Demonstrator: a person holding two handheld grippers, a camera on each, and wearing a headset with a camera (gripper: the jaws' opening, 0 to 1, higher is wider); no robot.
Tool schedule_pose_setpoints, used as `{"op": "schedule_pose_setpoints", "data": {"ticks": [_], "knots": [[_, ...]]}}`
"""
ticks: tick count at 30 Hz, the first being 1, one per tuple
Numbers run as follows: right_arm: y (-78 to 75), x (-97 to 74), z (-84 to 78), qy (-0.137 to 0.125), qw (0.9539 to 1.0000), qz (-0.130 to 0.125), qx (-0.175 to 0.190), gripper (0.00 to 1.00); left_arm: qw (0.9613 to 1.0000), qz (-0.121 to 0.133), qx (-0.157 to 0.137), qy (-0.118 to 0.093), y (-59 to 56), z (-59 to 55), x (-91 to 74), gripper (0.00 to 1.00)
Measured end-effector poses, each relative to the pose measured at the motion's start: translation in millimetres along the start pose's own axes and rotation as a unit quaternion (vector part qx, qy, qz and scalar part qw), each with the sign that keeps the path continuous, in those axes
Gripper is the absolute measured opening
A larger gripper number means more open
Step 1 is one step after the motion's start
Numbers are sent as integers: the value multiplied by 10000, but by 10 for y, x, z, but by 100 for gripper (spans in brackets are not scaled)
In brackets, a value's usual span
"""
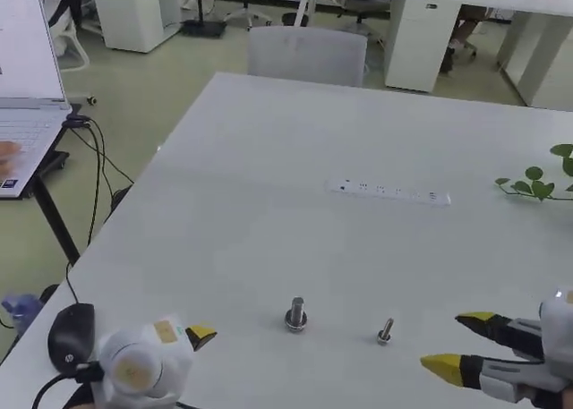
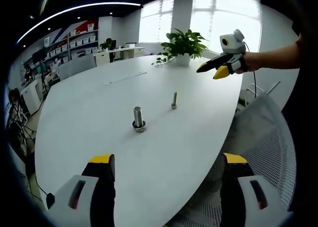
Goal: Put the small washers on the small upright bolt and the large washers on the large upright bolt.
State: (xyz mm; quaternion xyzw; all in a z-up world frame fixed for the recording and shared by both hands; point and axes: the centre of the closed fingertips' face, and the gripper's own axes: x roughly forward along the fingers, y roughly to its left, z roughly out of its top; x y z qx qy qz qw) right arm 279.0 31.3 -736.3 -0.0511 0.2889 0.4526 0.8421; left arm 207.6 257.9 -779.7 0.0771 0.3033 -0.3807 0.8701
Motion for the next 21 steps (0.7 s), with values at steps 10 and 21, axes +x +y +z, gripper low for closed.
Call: {"op": "schedule_pose_setpoints", "data": {"ticks": [10,21], "knots": [[100,-96,-147,-240,9997,-30,60,75,9999,-82,-32,-115,-71,68,-67,88],[241,-35,-487,130,9999,24,-66,82,9997,-83,-121,-193,-128,59,-125,91]]}}
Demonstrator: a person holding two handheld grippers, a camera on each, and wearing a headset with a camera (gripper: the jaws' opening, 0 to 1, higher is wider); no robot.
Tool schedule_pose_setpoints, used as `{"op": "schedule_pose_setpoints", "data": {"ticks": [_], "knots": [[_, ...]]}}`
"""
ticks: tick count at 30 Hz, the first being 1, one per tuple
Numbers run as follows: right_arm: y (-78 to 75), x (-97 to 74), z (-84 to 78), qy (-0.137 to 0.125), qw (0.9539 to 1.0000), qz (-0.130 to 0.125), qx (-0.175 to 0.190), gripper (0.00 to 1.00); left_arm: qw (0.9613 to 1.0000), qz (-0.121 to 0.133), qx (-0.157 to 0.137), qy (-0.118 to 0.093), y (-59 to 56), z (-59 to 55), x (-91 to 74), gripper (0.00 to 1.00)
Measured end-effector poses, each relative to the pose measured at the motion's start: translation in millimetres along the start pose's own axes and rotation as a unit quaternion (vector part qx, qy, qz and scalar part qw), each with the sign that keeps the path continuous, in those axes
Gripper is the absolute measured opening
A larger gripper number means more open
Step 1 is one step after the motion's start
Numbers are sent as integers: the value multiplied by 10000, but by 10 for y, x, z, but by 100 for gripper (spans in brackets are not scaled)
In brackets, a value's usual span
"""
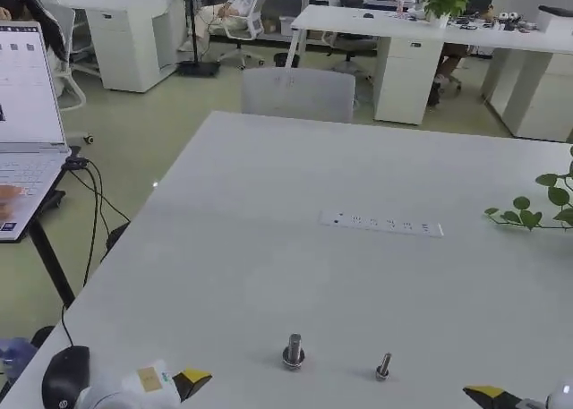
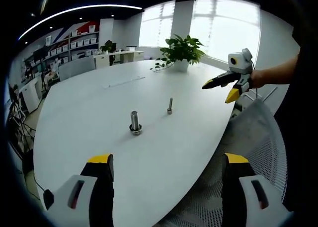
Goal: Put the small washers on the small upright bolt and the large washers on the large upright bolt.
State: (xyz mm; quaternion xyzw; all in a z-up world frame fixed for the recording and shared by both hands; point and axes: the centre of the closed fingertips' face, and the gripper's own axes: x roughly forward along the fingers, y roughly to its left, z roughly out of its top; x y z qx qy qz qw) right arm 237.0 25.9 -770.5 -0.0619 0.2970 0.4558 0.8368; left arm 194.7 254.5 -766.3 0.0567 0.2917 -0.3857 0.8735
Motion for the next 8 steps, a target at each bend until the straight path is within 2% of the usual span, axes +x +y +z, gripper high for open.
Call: {"op": "schedule_pose_setpoints", "data": {"ticks": [3,8], "knots": [[17,-5,-46,-6,10000,-30,25,85,10000,5,-41,13,-19,-42,-2,91],[46,-29,-159,140,9999,-16,-39,88,9998,13,89,163,-42,-138,27,92]]}}
